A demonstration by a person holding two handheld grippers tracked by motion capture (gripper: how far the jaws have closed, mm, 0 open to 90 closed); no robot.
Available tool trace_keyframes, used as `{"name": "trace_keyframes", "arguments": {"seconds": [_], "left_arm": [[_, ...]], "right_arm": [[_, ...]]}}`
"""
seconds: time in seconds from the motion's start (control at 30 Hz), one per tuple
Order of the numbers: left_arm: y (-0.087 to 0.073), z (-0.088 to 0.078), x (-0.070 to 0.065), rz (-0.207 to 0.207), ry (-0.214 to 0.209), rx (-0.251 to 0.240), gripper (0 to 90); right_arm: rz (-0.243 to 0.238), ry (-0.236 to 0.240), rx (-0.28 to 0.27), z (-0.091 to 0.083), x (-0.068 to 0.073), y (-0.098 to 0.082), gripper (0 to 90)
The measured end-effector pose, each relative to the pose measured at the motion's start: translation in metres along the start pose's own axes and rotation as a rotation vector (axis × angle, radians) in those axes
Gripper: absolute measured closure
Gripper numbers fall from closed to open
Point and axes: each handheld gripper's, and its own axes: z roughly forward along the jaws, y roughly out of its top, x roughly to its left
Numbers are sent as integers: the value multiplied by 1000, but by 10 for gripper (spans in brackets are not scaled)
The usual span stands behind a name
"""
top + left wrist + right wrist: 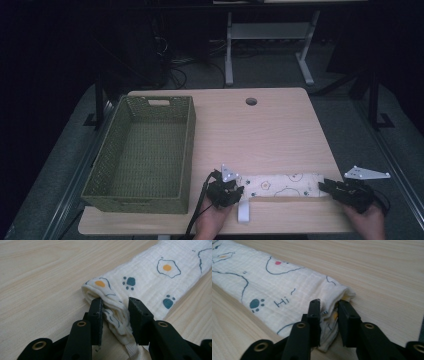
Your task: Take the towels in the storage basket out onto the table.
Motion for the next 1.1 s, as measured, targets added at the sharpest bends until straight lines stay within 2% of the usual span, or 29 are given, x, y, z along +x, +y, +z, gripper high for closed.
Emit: {"name": "trace_keyframes", "arguments": {"seconds": [0.03, 0.1, 0.2, 0.23, 0.27, 0.37, 0.47, 0.53, 0.77, 0.83, 0.9, 1.03, 1.1], "left_arm": [[-1, 0, -2, -16, 22, -11, 635], [-2, 0, -3, -16, 66, -16, 520], [-3, 0, -3, -26, 77, -19, 484], [-3, 0, -4, -17, 68, -23, 489], [-2, 0, -4, -14, 38, -23, 553], [-1, 1, -4, 2, 4, -8, 674], [0, 3, 0, -36, -47, -11, 771], [0, 4, 4, -64, -69, -14, 800], [-1, 1, 9, -98, -96, -30, 833], [1, -1, 10, -119, -107, -43, 834], [2, -5, 11, -137, -112, -74, 835], [5, -9, 13, -123, -112, -79, 835], [5, -8, 13, -113, -85, -71, 821]], "right_arm": [[1, 1, -1, 0, 1, 0, 759], [-4, 2, 1, 0, 2, 0, 772], [0, 7, -4, 0, 1, 0, 774], [1, 8, -6, 0, 1, 0, 774], [0, 7, -6, 0, 1, 0, 774], [5, 5, -2, 0, 1, 0, 774], [11, 11, 0, 0, 1, 0, 791], [16, 15, 4, 0, 1, 1, 803], [48, 56, 2, 0, -4, 1, 825], [36, 60, -3, -1, -5, 2, 826], [49, 79, -21, -2, -6, 4, 828], [56, 91, -40, -6, -8, 7, 828], [53, 90, -34, -5, -7, 8, 828]]}}
